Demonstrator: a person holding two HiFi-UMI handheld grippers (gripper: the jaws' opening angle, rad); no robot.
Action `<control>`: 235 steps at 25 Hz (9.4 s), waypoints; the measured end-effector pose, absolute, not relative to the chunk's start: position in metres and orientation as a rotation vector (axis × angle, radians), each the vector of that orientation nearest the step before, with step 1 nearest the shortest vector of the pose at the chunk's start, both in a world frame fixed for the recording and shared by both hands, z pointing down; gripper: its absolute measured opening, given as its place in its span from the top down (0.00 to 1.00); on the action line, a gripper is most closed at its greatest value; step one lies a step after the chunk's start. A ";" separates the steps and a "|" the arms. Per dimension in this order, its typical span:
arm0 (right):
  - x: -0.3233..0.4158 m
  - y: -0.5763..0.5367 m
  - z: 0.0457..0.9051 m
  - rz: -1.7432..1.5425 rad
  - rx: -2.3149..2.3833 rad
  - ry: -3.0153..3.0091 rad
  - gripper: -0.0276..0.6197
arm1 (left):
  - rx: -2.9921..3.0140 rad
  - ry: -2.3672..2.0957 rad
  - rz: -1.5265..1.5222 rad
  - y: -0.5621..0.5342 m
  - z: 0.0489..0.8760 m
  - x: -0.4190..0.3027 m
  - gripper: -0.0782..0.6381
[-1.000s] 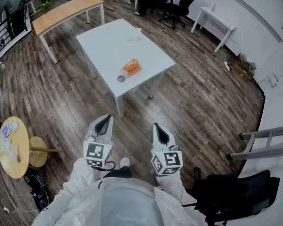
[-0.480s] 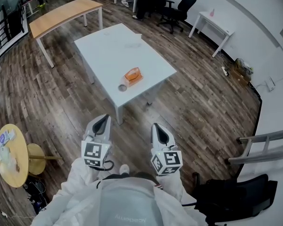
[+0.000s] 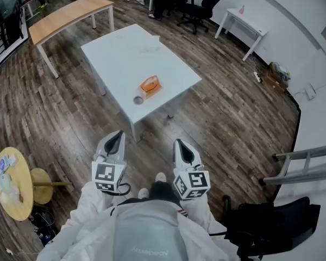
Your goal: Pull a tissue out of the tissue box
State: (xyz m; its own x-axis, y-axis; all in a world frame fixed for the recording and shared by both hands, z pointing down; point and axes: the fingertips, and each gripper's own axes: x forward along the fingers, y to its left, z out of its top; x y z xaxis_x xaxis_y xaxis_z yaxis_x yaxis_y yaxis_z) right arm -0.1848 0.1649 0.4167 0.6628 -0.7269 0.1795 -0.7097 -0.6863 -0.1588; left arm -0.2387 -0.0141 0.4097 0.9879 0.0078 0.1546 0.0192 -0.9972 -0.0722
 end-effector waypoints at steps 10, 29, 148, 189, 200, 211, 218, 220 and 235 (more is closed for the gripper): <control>-0.158 0.167 0.421 -0.353 -2.794 1.172 0.96 | -3.050 -0.043 -0.236 -0.014 0.410 -0.209 0.89; -0.080 0.158 0.427 -0.371 -2.755 1.199 0.96 | -3.036 0.004 -0.268 -0.021 0.413 -0.136 0.89; 0.171 -0.008 0.466 -0.651 -2.502 1.757 0.96 | -3.066 0.632 -0.497 -0.162 0.459 0.055 0.89; 0.202 -0.101 0.485 -0.770 -2.407 1.984 0.96 | -3.079 0.903 -0.584 -0.236 0.485 0.058 0.89; 0.209 -0.110 0.495 -0.779 -2.239 2.147 0.96 | -2.987 1.088 -0.617 -0.218 0.481 0.048 0.89; 0.229 -0.105 0.491 -0.757 -2.143 2.237 0.96 | -2.915 1.224 -0.630 -0.199 0.476 0.055 0.89; 0.238 -0.093 0.484 -0.729 -2.105 2.262 0.96 | -2.870 1.271 -0.605 -0.186 0.463 0.061 0.89; 0.243 -0.089 0.483 -0.722 -2.098 2.267 0.96 | -2.863 1.277 -0.598 -0.180 0.459 0.065 0.89; 0.251 -0.072 0.486 -0.715 -2.087 2.253 0.96 | -2.850 1.267 -0.597 -0.161 0.457 0.072 0.89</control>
State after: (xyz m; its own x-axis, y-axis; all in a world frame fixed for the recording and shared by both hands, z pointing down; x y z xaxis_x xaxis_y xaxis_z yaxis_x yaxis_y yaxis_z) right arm 0.2513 -0.0716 0.4862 -0.1237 -0.9431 0.3088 -0.9485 0.0210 -0.3160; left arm 0.0723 -0.1612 0.4570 0.6112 -0.7094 0.3510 -0.7221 -0.6814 -0.1196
